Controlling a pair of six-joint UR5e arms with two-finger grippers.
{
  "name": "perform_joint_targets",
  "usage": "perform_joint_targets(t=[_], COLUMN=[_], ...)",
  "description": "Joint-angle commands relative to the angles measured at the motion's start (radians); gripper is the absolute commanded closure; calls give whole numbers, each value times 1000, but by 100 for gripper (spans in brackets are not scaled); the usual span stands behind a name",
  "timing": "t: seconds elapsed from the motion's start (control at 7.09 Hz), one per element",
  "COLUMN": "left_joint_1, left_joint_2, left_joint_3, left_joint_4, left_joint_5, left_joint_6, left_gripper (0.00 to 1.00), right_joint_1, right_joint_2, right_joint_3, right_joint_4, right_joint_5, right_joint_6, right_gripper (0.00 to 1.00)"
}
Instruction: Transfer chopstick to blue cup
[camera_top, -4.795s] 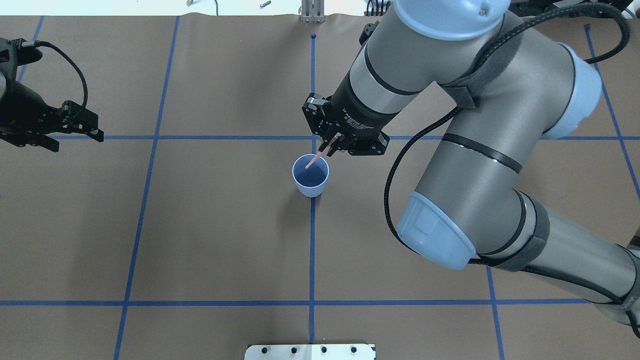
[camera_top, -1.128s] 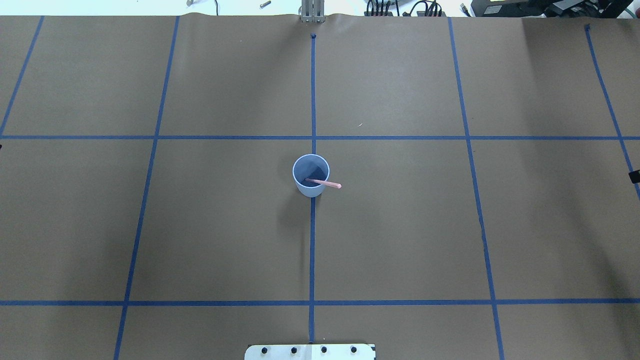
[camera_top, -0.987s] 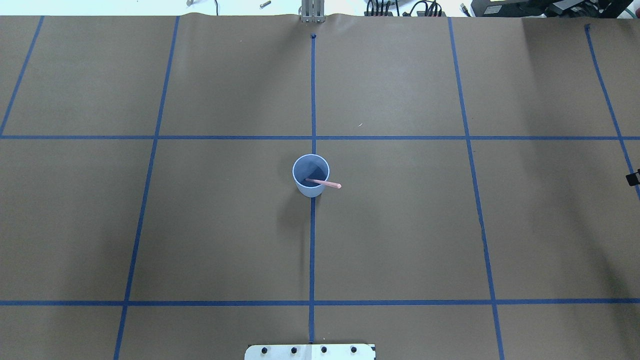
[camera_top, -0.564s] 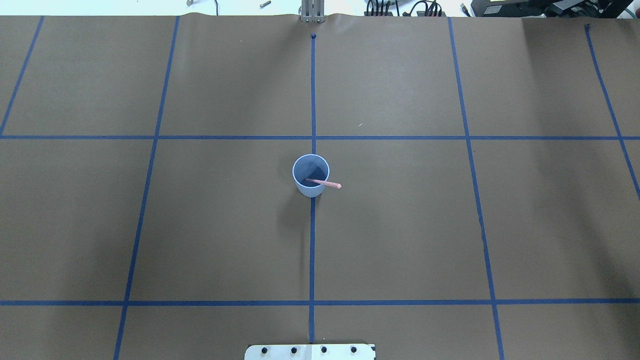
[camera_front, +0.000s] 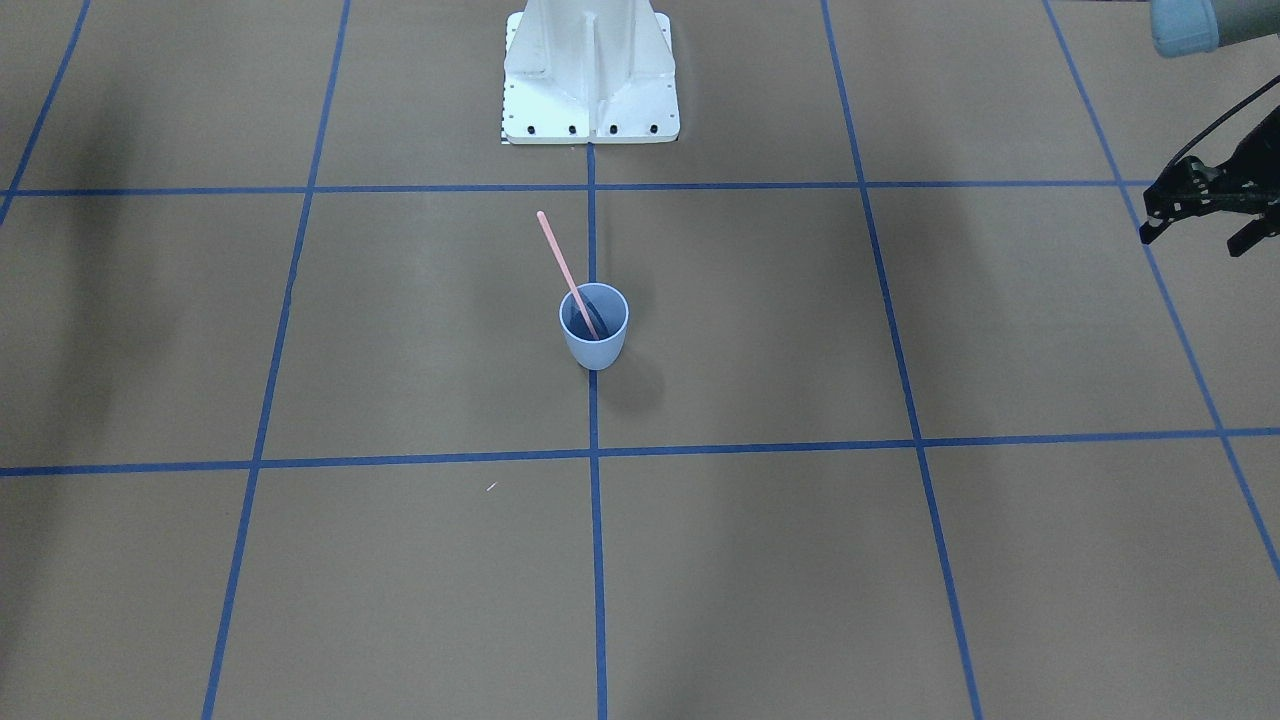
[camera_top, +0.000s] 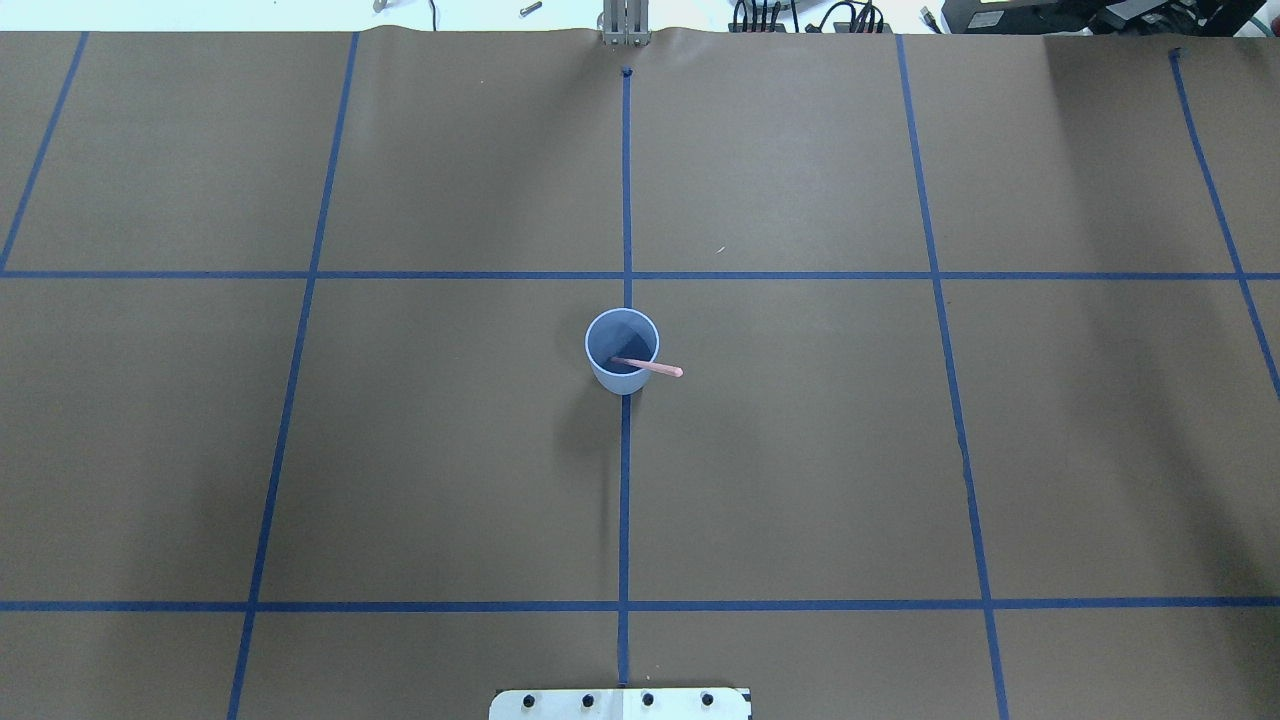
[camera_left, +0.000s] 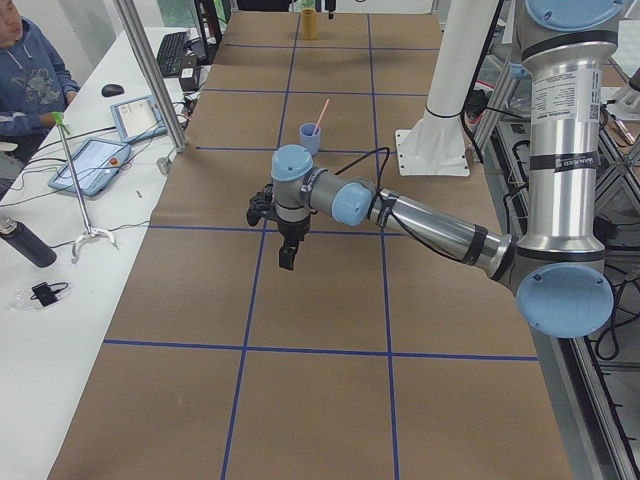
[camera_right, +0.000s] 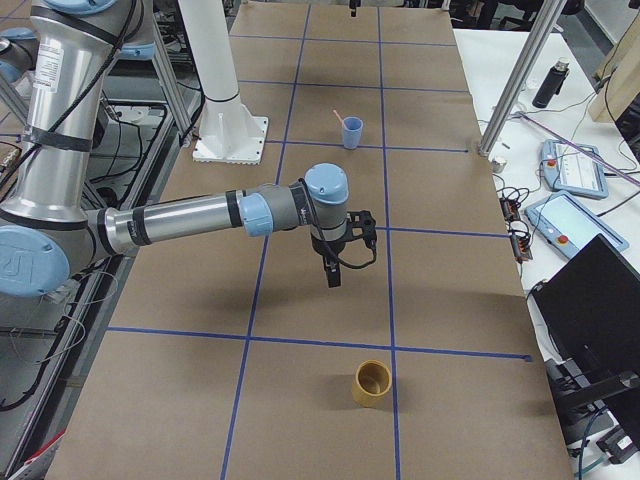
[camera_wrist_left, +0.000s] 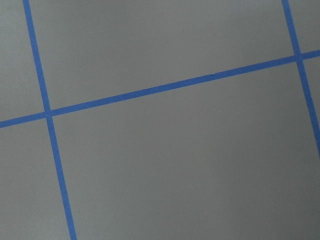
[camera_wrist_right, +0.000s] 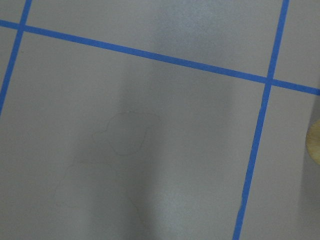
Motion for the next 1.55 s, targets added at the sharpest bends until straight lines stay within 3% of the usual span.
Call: perform_joint_targets(t=[0.0,1.41], left_joint_1=[2,2], left_joint_2=[-1,-9], left_joint_3=[0,14], left_joint_4=[0,1], left_joint_5=[0,0], left_joint_6=[-3,-6], left_gripper=[1,1], right_joint_1=[-2,1], right_joint_2=[1,7], right_joint_3=[1,-16], right_joint_4=[-32,-33], right_joint_5=[-5,9], right_joint_6=[1,-1], right_gripper=[0,0])
